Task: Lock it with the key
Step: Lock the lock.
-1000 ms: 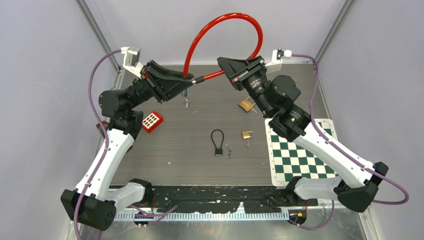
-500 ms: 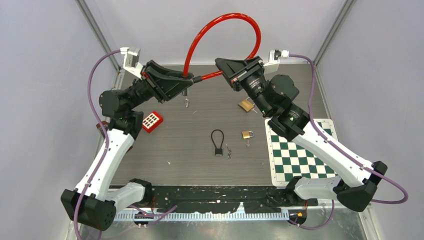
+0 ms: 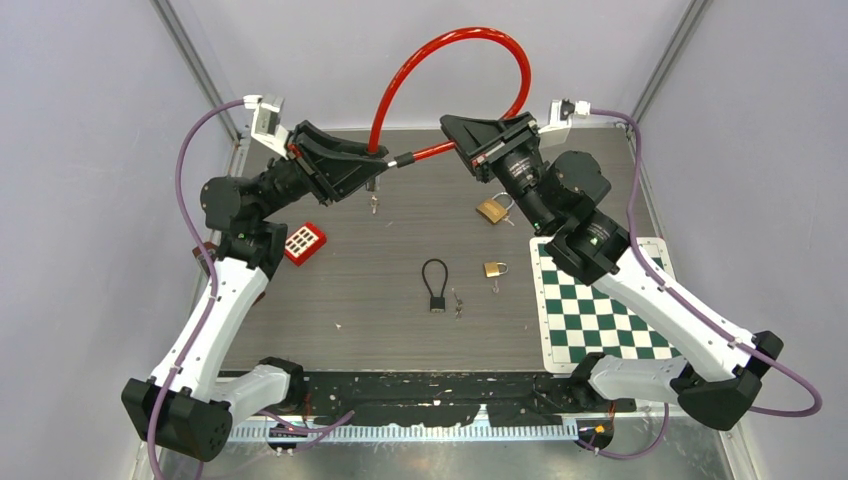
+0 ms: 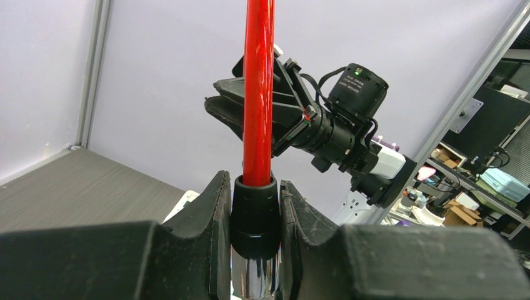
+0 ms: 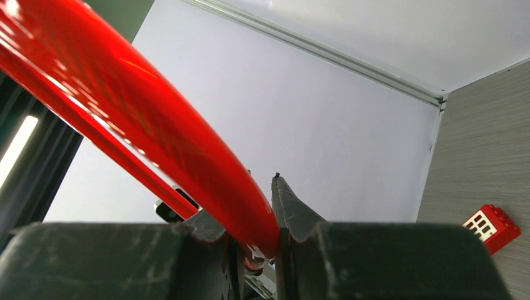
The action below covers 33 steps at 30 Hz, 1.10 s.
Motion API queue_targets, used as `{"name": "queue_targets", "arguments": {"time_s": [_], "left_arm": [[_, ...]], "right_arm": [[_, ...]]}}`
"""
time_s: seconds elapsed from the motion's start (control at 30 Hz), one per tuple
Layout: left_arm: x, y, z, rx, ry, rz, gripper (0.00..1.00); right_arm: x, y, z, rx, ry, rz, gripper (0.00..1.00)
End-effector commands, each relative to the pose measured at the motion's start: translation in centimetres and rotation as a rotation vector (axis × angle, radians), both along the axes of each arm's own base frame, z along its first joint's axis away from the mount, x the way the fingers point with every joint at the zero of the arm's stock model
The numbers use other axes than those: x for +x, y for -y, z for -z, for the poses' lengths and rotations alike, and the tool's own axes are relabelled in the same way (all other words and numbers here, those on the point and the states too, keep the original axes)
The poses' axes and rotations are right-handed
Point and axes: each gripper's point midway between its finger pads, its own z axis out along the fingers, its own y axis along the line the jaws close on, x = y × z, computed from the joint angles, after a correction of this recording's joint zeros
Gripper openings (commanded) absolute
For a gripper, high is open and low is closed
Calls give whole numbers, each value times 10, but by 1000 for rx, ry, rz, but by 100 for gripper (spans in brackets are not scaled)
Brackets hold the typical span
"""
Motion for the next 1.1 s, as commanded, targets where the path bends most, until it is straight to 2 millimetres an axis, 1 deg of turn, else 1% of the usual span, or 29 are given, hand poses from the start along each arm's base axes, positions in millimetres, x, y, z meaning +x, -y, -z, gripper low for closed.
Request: {"name": "queue_targets", "arguments": {"time_s": [0.0, 0.17, 0.33, 0.47, 0.6, 0.77, 0.9, 1.07], "left_arm": [[-9, -2, -19, -12, 69, -9, 0], [-11, -2, -24, -29, 69, 0, 0], [-14, -3, -27, -46, 65, 17, 0], [-14, -3, -26, -49, 62, 16, 0], [-16, -4, -28, -59, 63, 24, 0], [-16, -3, -29, -63, 66, 28, 0], [-17, -4, -30, -65, 69, 30, 0], [-14, -3, -25, -59, 65, 24, 0]], "right_arm": [[-21, 23, -49, 91, 104, 4, 5], [-20, 20, -46, 70, 100, -1, 5], [-12, 19, -40, 49, 85, 29, 5], [-11, 21, -46, 64, 114, 36, 5], [-10, 18, -51, 93, 128, 5, 5], [-10, 6, -51, 105, 123, -44, 5], [-9, 3, -50, 118, 114, -61, 5], [-10, 3, -52, 154, 103, -76, 5]]}}
